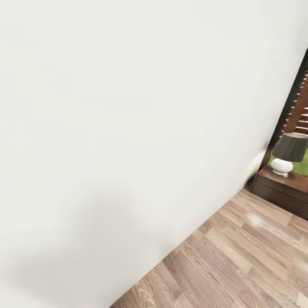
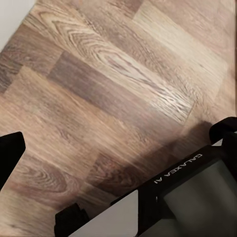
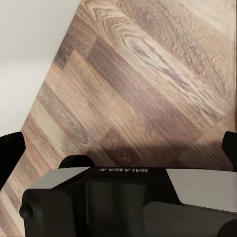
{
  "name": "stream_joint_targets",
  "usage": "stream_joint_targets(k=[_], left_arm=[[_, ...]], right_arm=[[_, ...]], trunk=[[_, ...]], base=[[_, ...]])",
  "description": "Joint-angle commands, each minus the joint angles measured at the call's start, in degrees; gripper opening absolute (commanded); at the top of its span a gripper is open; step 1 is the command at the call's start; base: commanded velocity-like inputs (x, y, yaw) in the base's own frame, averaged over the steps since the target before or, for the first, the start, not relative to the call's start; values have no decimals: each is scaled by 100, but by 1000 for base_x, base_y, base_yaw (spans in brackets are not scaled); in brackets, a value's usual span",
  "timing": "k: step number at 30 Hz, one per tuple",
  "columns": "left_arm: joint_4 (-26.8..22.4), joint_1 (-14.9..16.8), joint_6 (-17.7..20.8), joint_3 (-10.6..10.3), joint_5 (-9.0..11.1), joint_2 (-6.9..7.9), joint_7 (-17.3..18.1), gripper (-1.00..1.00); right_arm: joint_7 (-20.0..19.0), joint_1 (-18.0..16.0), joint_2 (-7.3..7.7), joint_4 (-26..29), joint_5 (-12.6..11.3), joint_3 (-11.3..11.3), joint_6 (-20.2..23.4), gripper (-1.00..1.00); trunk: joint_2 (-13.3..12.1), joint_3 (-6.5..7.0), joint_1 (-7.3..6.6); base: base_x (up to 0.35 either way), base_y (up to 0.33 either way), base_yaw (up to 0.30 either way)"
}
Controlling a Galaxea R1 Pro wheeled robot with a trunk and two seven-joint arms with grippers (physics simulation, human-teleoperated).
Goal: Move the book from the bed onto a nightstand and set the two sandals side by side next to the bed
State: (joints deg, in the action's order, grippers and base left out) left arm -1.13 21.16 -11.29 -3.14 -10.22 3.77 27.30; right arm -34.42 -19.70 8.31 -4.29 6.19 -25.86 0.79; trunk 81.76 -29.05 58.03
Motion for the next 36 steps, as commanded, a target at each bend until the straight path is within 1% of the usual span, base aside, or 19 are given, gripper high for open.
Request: stream_joint_targets(k=[1,27,31,36], left_arm=[[1,2,-48,-28,-32,2,-5,100],[-2,2,-49,-28,-26,-3,-5,100],[-2,2,-49,-28,-24,-4,-5,100],[-2,2,-49,-22,-24,1,-5,100]], right_arm=[[-7,-7,4,-11,57,-51,9,100],[-8,-7,4,-7,58,-51,8,100],[-11,-7,4,-7,58,-51,8,100],[-10,-7,4,-4,58,-51,9,100]], trunk=[[3,-6,0],[3,-6,0],[3,-6,0],[3,-6,0]], base=[[0,0,-300],[1,0,-300],[154,0,-300],[286,0,-300]])
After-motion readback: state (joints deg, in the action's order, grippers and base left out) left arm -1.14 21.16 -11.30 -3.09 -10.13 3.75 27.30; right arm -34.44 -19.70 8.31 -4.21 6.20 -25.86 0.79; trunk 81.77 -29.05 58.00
